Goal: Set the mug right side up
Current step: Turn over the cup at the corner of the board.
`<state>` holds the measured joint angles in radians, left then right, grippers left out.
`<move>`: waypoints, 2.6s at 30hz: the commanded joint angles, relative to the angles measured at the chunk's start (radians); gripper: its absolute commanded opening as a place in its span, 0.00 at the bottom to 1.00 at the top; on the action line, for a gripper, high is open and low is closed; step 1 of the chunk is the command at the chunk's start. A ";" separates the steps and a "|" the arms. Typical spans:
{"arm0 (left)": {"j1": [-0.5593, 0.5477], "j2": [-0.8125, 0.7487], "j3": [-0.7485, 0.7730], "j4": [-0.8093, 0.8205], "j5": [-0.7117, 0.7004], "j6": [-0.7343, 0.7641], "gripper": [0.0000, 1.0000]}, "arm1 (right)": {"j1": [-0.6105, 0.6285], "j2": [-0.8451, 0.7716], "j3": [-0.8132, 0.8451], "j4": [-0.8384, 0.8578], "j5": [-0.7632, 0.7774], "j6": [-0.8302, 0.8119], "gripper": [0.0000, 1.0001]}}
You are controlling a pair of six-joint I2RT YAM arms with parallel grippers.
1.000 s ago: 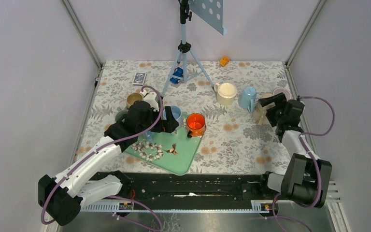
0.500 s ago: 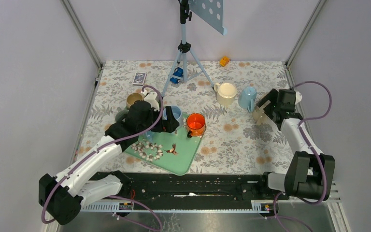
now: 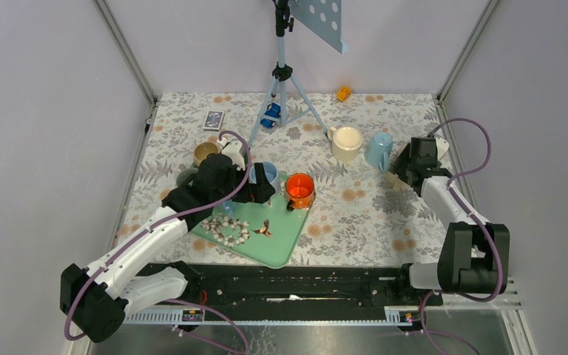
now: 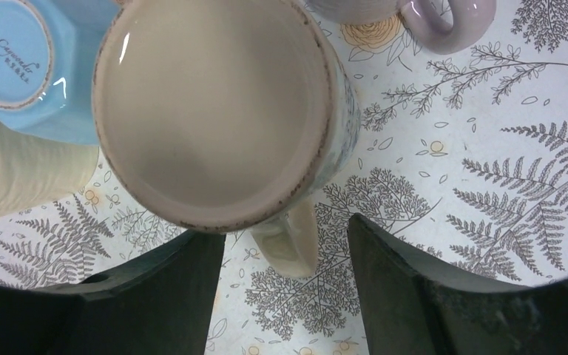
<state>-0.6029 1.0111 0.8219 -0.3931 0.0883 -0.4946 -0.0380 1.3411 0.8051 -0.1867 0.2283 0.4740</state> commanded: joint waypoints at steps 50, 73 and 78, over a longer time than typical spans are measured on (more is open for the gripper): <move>0.003 0.041 -0.001 0.154 0.269 -0.202 0.99 | 0.103 -0.079 0.010 -0.046 0.045 0.019 0.00; 0.005 0.115 -0.069 0.459 0.467 -0.488 0.99 | 0.158 -0.467 -0.130 0.074 -0.261 0.240 0.00; 0.004 0.164 -0.069 0.577 0.512 -0.595 0.99 | 0.179 -0.480 -0.101 0.124 -0.347 0.298 0.00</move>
<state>-0.6029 1.1439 0.7574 0.0120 0.5339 -0.9833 0.1184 0.8989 0.6491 -0.2565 -0.0212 0.7048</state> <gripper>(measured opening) 0.988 0.288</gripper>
